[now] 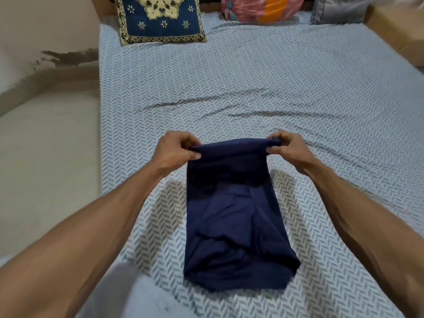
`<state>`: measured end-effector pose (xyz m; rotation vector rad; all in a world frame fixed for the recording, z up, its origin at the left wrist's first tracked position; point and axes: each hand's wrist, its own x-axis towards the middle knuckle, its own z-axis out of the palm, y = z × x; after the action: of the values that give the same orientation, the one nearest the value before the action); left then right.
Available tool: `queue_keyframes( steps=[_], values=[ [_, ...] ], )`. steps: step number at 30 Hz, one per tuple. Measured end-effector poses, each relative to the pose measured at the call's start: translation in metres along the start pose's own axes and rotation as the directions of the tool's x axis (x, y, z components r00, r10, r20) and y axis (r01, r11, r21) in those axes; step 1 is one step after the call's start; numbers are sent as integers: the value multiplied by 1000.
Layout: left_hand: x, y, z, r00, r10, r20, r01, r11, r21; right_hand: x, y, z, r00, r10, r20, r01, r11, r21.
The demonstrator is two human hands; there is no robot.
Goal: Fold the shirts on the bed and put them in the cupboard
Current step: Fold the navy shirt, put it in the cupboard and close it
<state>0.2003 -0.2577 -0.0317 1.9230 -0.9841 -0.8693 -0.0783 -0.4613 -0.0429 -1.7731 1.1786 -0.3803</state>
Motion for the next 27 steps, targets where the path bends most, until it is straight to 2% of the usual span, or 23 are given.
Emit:
queue_keyframes(
  steps=[3,8,16,19,21,24,26,27],
  values=[
    [-51,2,9,998,57,-3,-55,979,198,-61,9,-5,994,-111,-11,108,981,-159],
    [-128,-10,28,987,138,80,-156,941,300,-154,46,-5,983,-181,6,172,925,-339],
    [-201,-48,56,946,260,195,-320,850,419,-227,106,12,946,-323,27,313,888,-336],
    [-207,-62,65,932,254,258,-348,822,450,-238,124,17,936,-346,69,349,879,-324],
    [-207,-73,72,925,194,326,-338,811,478,-242,133,21,944,-308,115,328,865,-380],
    [-208,-83,75,903,79,422,-304,812,498,-242,137,21,940,-217,265,325,808,-492],
    [-206,-81,76,923,51,381,-218,885,411,-238,127,17,929,-219,298,322,876,-358],
    [-203,-78,76,953,44,301,-147,932,330,-234,118,17,944,-222,244,285,922,-263]
  ],
)
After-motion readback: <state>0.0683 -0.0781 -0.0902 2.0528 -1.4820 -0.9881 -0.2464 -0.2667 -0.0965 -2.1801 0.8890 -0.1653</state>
